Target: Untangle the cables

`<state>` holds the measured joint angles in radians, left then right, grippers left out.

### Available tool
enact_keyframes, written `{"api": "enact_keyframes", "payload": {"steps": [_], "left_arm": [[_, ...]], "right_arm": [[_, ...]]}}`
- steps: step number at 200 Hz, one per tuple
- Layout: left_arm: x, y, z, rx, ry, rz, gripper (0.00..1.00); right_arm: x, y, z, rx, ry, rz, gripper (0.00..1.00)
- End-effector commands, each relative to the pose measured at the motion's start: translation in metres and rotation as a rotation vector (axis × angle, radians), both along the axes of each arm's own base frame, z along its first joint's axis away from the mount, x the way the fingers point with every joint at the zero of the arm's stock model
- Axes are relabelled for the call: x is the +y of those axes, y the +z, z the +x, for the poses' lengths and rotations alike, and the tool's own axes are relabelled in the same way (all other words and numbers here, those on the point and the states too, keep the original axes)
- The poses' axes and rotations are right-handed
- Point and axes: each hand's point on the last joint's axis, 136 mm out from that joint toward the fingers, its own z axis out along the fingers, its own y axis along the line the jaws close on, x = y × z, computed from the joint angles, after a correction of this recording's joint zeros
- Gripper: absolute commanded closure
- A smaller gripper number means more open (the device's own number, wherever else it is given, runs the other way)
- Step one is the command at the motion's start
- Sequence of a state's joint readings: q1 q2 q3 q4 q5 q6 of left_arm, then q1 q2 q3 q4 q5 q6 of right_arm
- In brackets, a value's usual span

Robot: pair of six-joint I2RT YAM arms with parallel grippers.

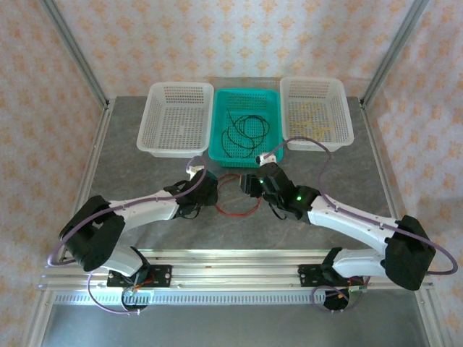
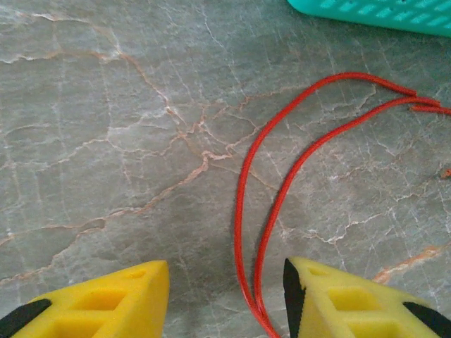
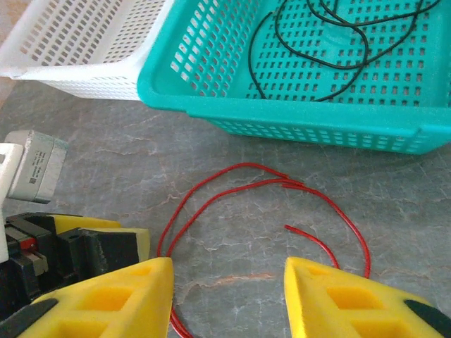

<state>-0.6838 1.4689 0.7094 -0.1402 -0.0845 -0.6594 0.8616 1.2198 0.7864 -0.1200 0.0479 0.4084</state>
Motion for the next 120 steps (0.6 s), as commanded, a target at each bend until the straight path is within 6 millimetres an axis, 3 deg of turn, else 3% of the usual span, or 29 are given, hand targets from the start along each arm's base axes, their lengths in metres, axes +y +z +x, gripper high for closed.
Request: {"api": "enact_keyframes", "payload": {"steps": [1, 28, 32, 49, 120], "left_arm": [[-0.009, -0.002, -0.002, 0.05, -0.005, -0.02, 0.55], [-0.01, -0.008, -0.003, 0.075, -0.008, -0.008, 0.61], [-0.009, -0.009, -0.003, 0.079, -0.008, -0.004, 0.61], [-0.007, -0.012, -0.004, 0.093, -0.004, 0.01, 0.65], [-0.012, -0.021, -0.008, 0.124, -0.02, 0.0, 0.7]], "right_arm": [[-0.009, 0.01, 0.003, -0.036, -0.054, 0.02, 0.55], [-0.014, 0.005, 0.003, -0.032, -0.071, -0.003, 0.55], [-0.016, 0.013, 0.002, -0.047, -0.074, 0.015, 0.55], [-0.018, 0.014, 0.001, -0.049, -0.078, 0.017, 0.55], [-0.021, 0.013, 0.0, -0.051, -0.084, 0.013, 0.55]]}}
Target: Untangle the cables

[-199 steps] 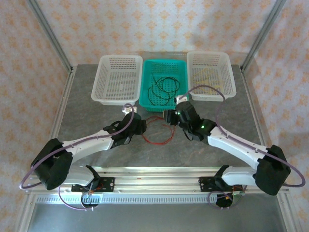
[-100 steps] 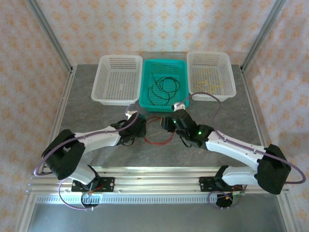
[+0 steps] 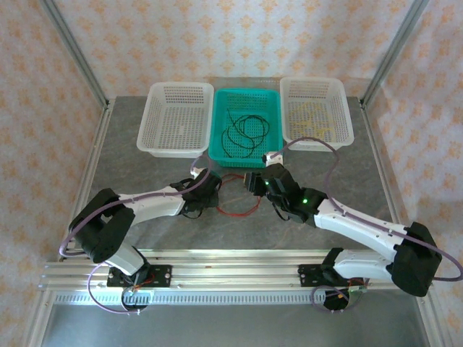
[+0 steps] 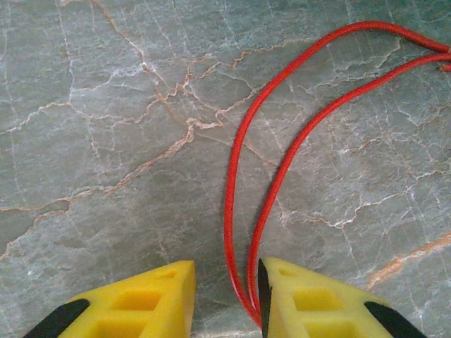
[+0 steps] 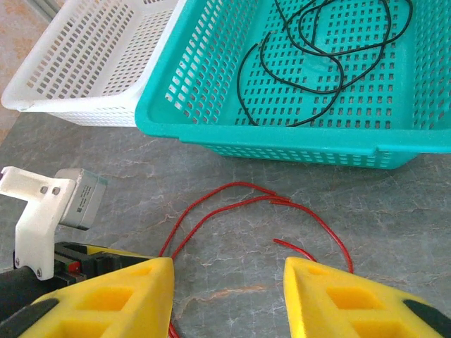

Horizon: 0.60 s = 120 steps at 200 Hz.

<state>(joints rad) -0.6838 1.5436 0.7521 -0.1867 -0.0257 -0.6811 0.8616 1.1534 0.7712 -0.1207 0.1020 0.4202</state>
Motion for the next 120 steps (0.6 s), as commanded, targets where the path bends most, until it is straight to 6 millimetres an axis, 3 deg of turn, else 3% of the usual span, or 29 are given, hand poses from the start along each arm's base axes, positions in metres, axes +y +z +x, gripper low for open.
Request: {"api": "enact_keyframes", "payload": {"steps": [1, 120], "left_arm": [[-0.004, -0.003, -0.002, 0.029, -0.008, 0.0, 0.7], [-0.016, -0.012, 0.0, 0.041, -0.017, -0.046, 0.79]], "right_arm": [[-0.008, -0.004, -0.001, 0.002, -0.033, -0.011, 0.55], [-0.009, -0.007, -0.001, 0.005, -0.038, -0.018, 0.56]]}}
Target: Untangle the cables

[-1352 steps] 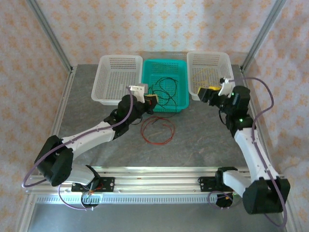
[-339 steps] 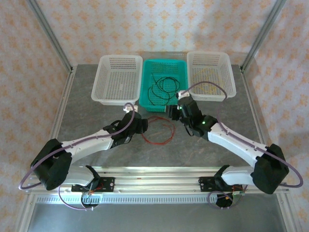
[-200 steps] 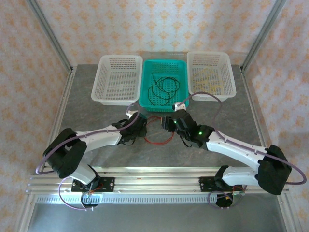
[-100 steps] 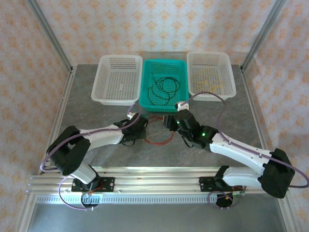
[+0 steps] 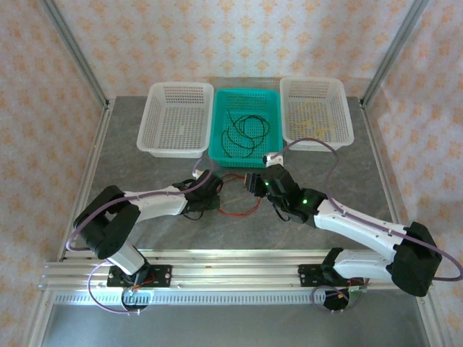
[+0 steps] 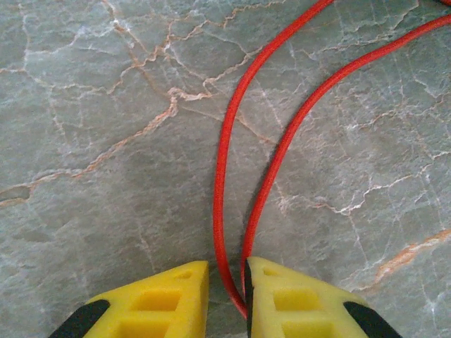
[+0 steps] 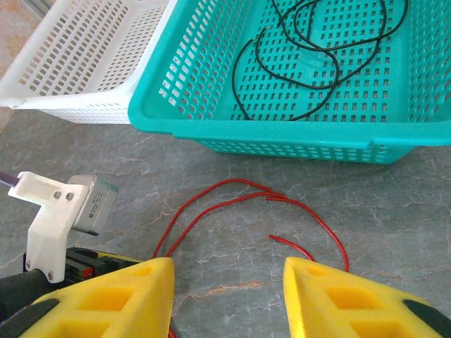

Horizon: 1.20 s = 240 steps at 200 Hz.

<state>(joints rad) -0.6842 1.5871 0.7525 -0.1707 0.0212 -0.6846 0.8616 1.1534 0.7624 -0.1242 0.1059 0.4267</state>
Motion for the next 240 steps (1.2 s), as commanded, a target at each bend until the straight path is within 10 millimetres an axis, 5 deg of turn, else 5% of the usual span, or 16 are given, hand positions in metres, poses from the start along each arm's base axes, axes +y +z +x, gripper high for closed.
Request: {"api": "enact_keyframes", "payload": {"steps": [1, 83, 139, 240], "left_arm": [[-0.009, 0.001, 0.004, -0.006, 0.003, -0.03, 0.79], [-0.006, 0.016, 0.011, -0.057, 0.012, -0.026, 0.92], [-0.005, 0.064, 0.014, -0.217, -0.027, -0.092, 0.96], [-0.042, 0.164, 0.002, -0.489, -0.356, -0.251, 1.0]], "right_arm": [[-0.007, -0.002, 0.0, -0.005, -0.031, -0.013, 0.56], [-0.011, 0.001, 0.001, -0.018, -0.049, -0.017, 0.57], [-0.029, 0.014, 0.006, -0.079, -0.126, -0.024, 0.59], [-0.059, 0.03, 0.017, -0.118, -0.144, -0.008, 0.45]]}}
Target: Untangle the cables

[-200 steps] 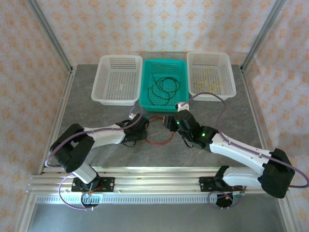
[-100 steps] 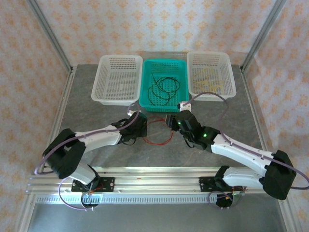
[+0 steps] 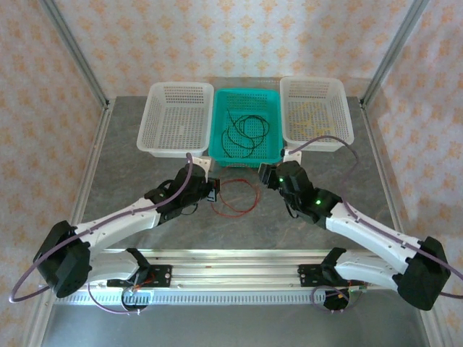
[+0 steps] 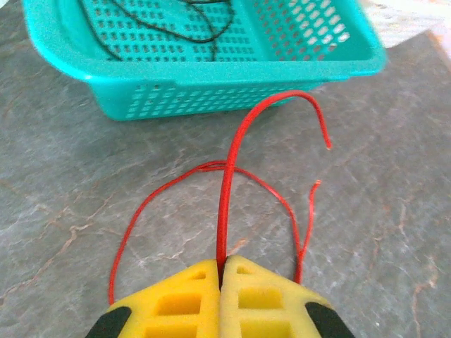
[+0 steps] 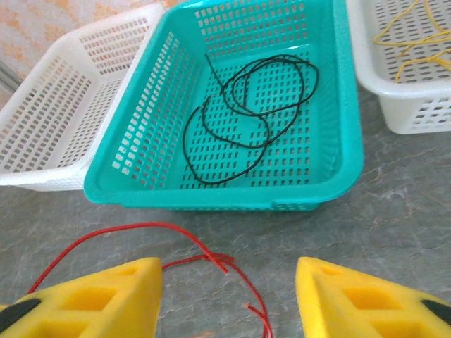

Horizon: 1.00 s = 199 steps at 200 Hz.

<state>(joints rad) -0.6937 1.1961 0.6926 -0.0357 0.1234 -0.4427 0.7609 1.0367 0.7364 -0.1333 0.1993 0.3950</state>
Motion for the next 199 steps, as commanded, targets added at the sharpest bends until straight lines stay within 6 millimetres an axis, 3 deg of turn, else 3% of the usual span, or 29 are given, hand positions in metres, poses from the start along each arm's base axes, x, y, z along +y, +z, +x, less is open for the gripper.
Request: {"api": "enact_keyframes", "payload": {"steps": [1, 80, 138, 169, 199], "left_arm": [[-0.013, 0.035, -0.001, -0.107, -0.092, -0.032, 1.0], [-0.014, 0.12, 0.005, -0.298, -0.115, -0.067, 1.0], [-0.011, 0.171, 0.011, -0.406, -0.117, -0.033, 1.0], [-0.009, 0.192, 0.011, -0.448, -0.117, -0.013, 1.0], [-0.004, 0.208, 0.012, -0.481, -0.111, 0.015, 1.0]], "right_arm": [[-0.006, 0.002, -0.002, -0.013, 0.019, -0.009, 0.45], [-0.012, 0.028, -0.006, -0.105, 0.037, 0.032, 0.36], [-0.023, 0.034, -0.009, -0.125, -0.002, 0.035, 0.35], [-0.014, 0.034, -0.01, -0.124, 0.041, 0.054, 0.32], [0.002, 0.022, -0.013, -0.092, 0.116, 0.081, 0.25]]}}
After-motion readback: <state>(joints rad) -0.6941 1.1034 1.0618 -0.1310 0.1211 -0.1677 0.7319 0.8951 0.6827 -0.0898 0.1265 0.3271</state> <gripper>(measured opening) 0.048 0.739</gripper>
